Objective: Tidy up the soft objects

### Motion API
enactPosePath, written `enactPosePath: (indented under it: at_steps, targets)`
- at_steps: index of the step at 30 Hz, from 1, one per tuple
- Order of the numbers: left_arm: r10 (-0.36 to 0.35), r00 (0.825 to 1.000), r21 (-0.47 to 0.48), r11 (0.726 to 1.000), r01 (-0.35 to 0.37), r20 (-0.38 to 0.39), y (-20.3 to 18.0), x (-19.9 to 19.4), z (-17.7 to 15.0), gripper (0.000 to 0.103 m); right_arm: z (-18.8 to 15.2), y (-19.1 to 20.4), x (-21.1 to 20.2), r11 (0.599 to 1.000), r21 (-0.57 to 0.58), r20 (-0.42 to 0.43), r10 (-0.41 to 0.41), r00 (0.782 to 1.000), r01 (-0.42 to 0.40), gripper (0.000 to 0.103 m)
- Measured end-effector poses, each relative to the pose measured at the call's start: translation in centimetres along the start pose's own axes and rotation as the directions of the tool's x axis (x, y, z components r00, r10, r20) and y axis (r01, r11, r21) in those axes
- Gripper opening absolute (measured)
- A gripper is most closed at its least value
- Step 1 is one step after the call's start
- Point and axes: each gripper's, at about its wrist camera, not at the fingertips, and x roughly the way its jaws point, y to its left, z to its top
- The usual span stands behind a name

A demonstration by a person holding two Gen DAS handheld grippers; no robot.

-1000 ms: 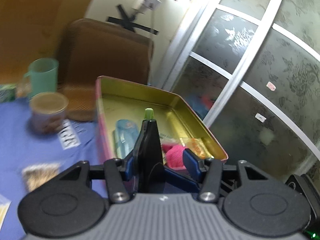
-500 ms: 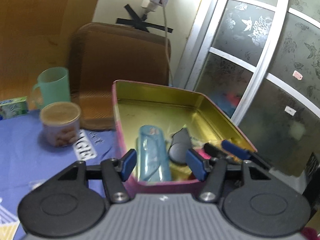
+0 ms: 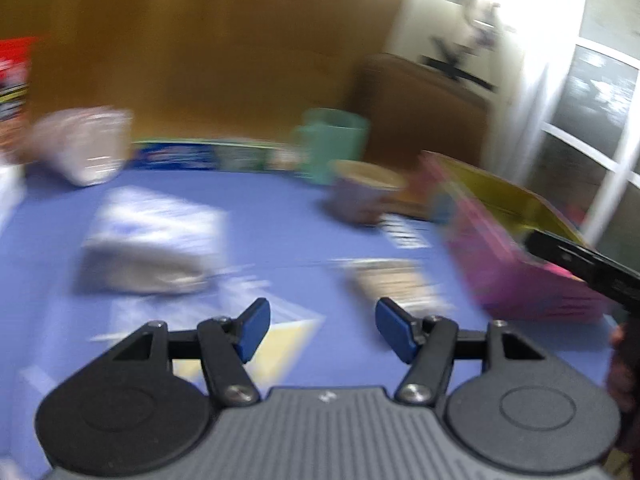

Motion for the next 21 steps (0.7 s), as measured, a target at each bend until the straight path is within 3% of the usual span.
enactPosePath:
  at_steps: [3,7,10,16,21]
  targets:
    - [0.109,0.994,-0.061,0.992,-0.107,0.029,4.2,-1.3,-0.6,0.06,-0.2,3.0,2.1,0.994,0.0,-0.082,0.113,0.99,-0.113,0.052]
    - [0.222,0.972,-0.144,0.967,-0.211,0.072,8.5,-2.5,-1.5,0.064,-0.1,6.8,5.4,0.97,0.009,-0.185,0.24,0.953,-0.242,0.058]
    - [0.185,0.977,-0.245,0.957,-0.155,0.105,10.2,-3.3,-1.8,0.064,0.4,9.0,7.9,0.954,0.03,-0.221,0.296,0.929,-0.297,0.065]
    - [0.193,0.969,-0.206,0.966,-0.159,0.155,9.3,-3.7,-1.8,0.064,1.2,12.2,14.0,0.933,0.092,-0.282,0.359,0.89,-0.347,0.074]
    - [0.201,0.965,-0.19,0.967,-0.168,0.171,8.6,-3.5,-1.9,0.066,1.8,13.5,19.0,0.929,0.171,-0.333,0.368,0.868,-0.328,0.074]
